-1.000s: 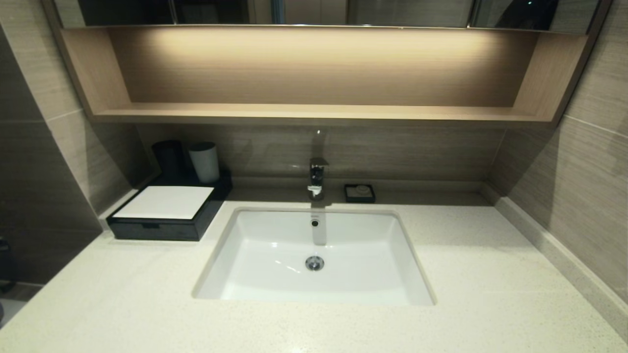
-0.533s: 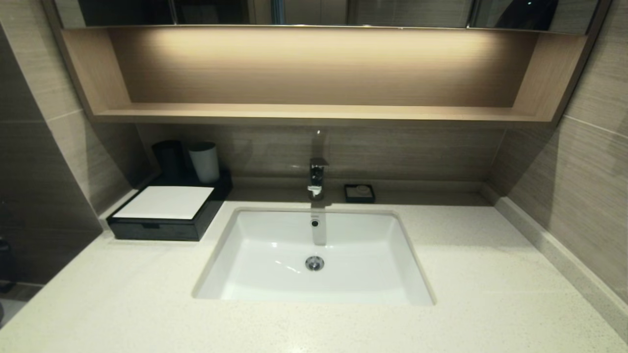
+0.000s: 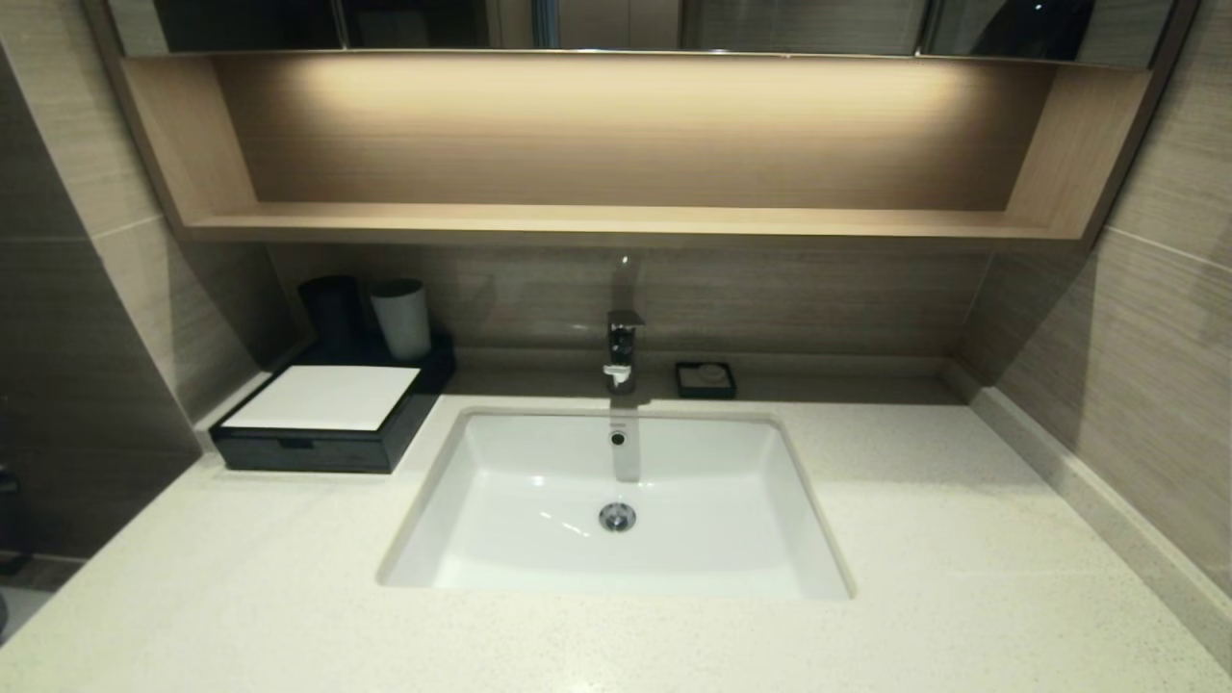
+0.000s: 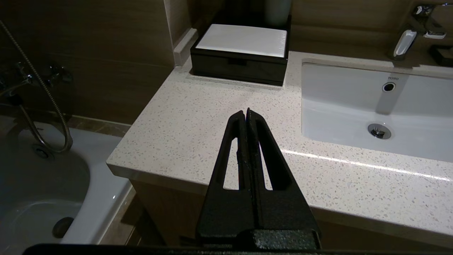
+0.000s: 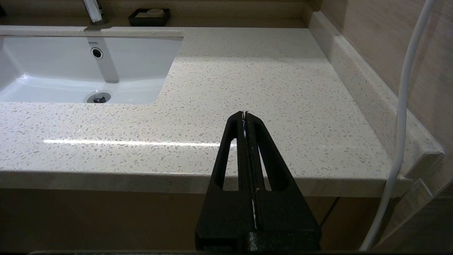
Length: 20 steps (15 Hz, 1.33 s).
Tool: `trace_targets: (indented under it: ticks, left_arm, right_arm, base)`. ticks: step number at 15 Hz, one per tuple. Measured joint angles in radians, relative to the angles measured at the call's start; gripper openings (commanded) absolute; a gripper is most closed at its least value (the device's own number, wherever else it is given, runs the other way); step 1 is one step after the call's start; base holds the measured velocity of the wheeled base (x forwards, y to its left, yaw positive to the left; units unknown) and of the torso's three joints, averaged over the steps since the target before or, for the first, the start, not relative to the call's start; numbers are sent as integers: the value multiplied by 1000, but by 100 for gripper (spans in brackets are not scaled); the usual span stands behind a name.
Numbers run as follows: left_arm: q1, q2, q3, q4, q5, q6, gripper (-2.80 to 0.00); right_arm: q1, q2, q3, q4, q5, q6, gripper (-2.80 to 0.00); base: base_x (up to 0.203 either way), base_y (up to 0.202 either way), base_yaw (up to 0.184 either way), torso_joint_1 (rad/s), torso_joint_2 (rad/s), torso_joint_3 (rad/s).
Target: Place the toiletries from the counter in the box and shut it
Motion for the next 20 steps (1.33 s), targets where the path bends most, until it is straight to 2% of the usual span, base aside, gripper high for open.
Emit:
trace_targets:
  ticks: [6,9,13,20]
  left_arm:
    - [12,-138,71,-9,-25,44,-280]
    - [13,-185,86,-19,-40,45,-280]
    - [14,-238,143,-66,-97,44,-280]
    - [13,-266,279,-206,-122,41,-280]
  right_arm:
    - [0,0,0,0,0,0,-280]
    - [0,0,0,0,0,0,-280]
    - [0,0,0,0,0,0,-280]
    - [0,0,0,0,0,0,-280]
  base:
    - [0,0,0,0,0,0]
    - [0,0,0,0,0,0]
    - [0,0,0,0,0,0]
    - [0,0,0,0,0,0]
